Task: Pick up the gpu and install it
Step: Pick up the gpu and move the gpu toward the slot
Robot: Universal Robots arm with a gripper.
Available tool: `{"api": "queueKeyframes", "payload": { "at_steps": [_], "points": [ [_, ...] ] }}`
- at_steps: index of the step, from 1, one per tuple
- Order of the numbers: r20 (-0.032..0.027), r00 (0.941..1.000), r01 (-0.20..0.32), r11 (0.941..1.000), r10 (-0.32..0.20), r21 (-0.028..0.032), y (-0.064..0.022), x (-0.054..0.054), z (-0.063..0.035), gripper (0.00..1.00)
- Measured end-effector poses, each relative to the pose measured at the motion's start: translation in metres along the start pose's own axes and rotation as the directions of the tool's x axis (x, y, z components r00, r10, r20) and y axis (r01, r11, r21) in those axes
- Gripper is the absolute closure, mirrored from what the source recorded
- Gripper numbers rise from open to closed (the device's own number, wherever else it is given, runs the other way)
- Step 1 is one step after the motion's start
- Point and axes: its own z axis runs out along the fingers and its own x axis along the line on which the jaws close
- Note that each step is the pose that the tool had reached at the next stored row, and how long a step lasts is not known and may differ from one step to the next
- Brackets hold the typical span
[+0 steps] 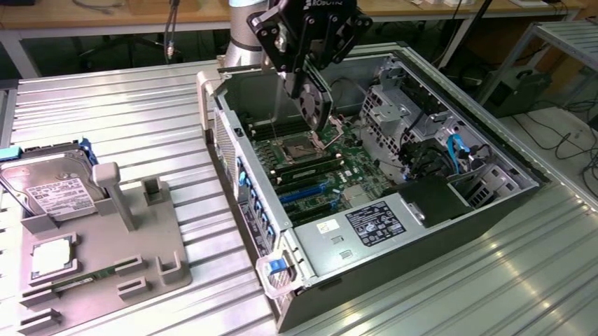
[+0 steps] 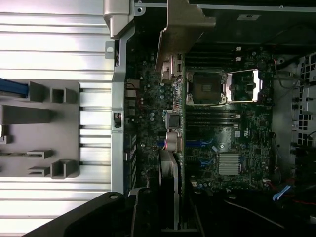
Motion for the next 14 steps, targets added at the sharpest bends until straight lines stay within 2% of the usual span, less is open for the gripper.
{"api": "queueKeyframes", "payload": {
  "at_steps": [14],
  "points": [
    [0.0,1.0,0.001,1.0,-0.001,0.0,-0.0002,-0.015,0.0004,0.72]
  ]
}}
